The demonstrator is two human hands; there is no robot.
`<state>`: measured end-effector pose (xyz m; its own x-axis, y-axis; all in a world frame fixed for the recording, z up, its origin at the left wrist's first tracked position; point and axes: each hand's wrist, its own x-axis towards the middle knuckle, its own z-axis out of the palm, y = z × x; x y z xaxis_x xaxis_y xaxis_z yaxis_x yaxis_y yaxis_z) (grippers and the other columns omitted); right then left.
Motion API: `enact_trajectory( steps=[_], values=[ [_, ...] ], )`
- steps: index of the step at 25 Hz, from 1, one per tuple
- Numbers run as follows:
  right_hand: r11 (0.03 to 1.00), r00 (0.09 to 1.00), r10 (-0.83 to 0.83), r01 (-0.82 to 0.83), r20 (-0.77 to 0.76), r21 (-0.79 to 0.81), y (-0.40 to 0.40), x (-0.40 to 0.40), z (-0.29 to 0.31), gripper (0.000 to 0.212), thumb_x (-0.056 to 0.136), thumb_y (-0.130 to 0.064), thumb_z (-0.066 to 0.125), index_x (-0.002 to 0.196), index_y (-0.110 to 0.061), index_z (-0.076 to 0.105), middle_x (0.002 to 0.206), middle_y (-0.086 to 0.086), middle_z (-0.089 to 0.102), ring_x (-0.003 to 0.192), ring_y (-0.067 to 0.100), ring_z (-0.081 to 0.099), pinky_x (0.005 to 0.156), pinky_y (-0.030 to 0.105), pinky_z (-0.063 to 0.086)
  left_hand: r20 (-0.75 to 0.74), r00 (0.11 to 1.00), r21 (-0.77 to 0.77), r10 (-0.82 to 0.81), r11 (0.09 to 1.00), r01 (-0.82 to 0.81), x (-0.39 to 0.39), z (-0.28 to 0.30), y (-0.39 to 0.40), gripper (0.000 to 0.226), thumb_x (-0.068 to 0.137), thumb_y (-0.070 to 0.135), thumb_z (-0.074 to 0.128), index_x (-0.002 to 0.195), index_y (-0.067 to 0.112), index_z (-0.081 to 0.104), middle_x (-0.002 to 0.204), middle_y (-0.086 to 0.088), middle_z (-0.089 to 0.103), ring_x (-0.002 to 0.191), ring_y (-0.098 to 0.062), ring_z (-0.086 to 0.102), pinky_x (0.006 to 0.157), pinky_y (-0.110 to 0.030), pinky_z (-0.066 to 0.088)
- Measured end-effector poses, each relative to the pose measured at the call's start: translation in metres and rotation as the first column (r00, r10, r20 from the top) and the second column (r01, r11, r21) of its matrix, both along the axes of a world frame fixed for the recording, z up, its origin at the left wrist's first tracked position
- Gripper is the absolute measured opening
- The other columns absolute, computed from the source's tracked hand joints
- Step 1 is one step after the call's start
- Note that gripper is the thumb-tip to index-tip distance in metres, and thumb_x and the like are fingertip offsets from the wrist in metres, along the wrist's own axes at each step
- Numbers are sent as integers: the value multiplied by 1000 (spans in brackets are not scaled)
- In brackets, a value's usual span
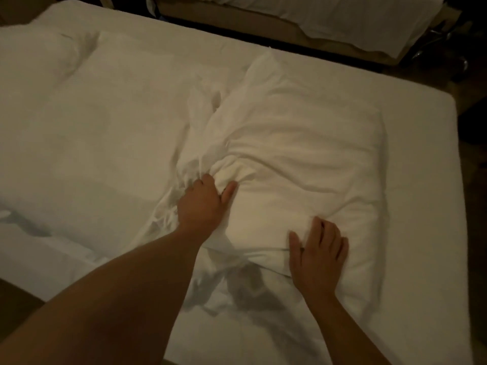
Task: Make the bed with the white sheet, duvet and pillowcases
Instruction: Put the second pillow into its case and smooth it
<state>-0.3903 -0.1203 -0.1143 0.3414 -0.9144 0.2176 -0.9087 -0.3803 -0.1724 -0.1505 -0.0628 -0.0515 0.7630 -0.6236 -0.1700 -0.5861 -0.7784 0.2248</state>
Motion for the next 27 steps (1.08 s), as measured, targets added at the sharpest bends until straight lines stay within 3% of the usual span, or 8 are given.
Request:
enact_trajectory(
  steps=[3, 7, 10, 12, 14, 19, 24, 27],
  values=[
    [1000, 999, 8, -7, -41, 5, 3, 3, -14, 64, 99, -54, 36, 127, -1, 56, 122, 20, 55, 113, 39, 50, 108, 53, 31, -43, 999, -19, -10, 1000, 9, 7, -5, 4, 71, 92, 77, 30, 114, 13, 51, 110, -16, 66, 100, -41, 64, 81, -46, 46],
    [995, 998, 35, -29, -60, 98, -3, 10, -17, 59, 103, -53, 26, 89, -9, 64, 83, 15, 63, 78, 34, 57, 75, 43, 43, -20, 998, -15, -58, 998, 57, 3, -6, 11, 74, 89, 80, 24, 109, 14, 52, 108, -16, 67, 98, -41, 65, 82, -46, 47],
    [981, 995, 69, -55, -69, 185, -18, 4, 12, 72, 102, -57, 23, 61, -11, 59, 52, 12, 60, 48, 31, 61, 52, 31, 40, -7, 997, -23, -76, 997, 76, -3, 0, 20, 78, 90, 79, 23, 113, 11, 55, 108, -19, 67, 100, -41, 64, 84, -45, 47],
    [967, 982, 92, -49, -166, 249, -22, -7, 43, 71, 102, -58, 23, 68, -10, 63, 60, 12, 64, 56, 32, 65, 56, 31, 39, -33, 997, -32, -63, 998, 62, -7, 12, 27, 82, 90, 80, 21, 113, 9, 57, 109, -20, 66, 101, -40, 63, 85, -45, 47],
    [975, 987, 95, -66, -129, 211, -22, -24, 69, 67, 104, -52, 25, 71, -10, 65, 64, 13, 65, 60, 33, 65, 57, 32, 40, -60, 996, -55, -59, 997, 56, -16, 28, 38, 86, 89, 81, 19, 109, 8, 60, 107, -19, 67, 99, -39, 63, 84, -44, 48],
    [976, 975, 216, -217, 42, 5, 19, -32, 110, 64, 96, -42, 28, 47, -9, 53, 41, 12, 50, 34, 30, 49, 47, 25, 29, 69, 997, -67, -40, 997, 44, -13, 62, 78, 84, 92, 79, 20, 110, 7, 59, 106, -20, 66, 96, -40, 64, 79, -44, 46],
    [980, 983, 180, -176, -28, 97, 51, -25, 71, 58, 99, -41, 29, 56, -15, 58, 50, 7, 58, 45, 29, 57, 50, 29, 33, 87, 996, -99, 34, 995, -25, -15, 27, 100, 77, 92, 75, 29, 117, 5, 47, 113, -21, 61, 103, -44, 61, 81, -49, 47],
    [980, 984, 169, -161, -62, 120, 57, -40, 20, 44, 101, -43, 30, 80, -19, 60, 78, 4, 63, 74, 29, 60, 70, 38, 44, -13, 996, -130, 89, 987, -90, -32, -9, 99, 77, 92, 73, 33, 124, 4, 45, 126, -21, 53, 117, -43, 53, 90, -59, 47]
  ],
)
